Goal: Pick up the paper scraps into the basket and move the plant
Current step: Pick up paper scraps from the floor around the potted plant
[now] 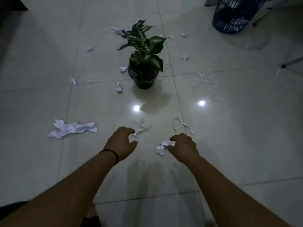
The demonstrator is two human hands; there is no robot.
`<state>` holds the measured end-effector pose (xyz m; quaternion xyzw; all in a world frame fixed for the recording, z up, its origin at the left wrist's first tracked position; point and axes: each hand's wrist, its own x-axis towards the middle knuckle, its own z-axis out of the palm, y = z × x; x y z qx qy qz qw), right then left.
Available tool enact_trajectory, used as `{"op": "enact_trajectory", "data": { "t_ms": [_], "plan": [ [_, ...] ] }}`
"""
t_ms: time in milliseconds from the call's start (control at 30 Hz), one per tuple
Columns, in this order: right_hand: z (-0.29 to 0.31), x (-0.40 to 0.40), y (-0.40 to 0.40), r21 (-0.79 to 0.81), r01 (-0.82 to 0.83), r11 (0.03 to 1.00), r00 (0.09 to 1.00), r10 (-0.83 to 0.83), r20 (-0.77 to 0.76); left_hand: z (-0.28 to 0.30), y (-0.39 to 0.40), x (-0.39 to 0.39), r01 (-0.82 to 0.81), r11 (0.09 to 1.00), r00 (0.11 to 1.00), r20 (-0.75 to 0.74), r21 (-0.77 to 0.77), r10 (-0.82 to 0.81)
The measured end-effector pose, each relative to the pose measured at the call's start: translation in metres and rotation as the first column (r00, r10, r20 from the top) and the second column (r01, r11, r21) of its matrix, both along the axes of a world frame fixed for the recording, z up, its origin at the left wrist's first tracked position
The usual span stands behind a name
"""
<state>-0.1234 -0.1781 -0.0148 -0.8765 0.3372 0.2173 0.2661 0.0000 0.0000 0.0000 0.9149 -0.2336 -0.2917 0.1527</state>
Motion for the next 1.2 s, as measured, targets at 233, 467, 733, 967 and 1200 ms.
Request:
{"op": "enact_trajectory", "data": {
  "t_ms": [233, 467, 733, 967, 1200],
  "plan": [
    [-0.058, 0.034, -0.014, -0.039, -0.127, 0.991, 0.991, 0.128, 0.028, -0.069, -0.013, 0.025, -0.009, 1.000, 0.999, 0.034, 0.026, 0.009],
    [-0.099, 0.038, -0.013, -0.034, -0.224, 0.974, 0.974, 0.224, -0.013, -0.117, -0.037, 0.032, 0.007, 0.993, 0.997, 0.073, 0.118, -0.016],
    [-0.111, 0.035, -0.004, -0.126, -0.300, 0.946, 0.954, 0.300, -0.015, -0.155, -0.058, 0.039, 0.134, 0.938, 0.990, -0.011, 0.319, -0.138],
    [-0.127, 0.007, 0.005, -0.209, -0.292, 0.933, 0.956, 0.279, -0.089, -0.179, -0.057, 0.033, 0.245, 0.937, 0.943, 0.162, 0.251, -0.290],
    [-0.146, -0.005, 0.007, -0.179, -0.348, 0.920, 0.936, 0.353, -0.001, -0.173, -0.063, 0.029, 0.093, 0.978, 0.975, 0.180, 0.186, -0.127]
  ]
}}
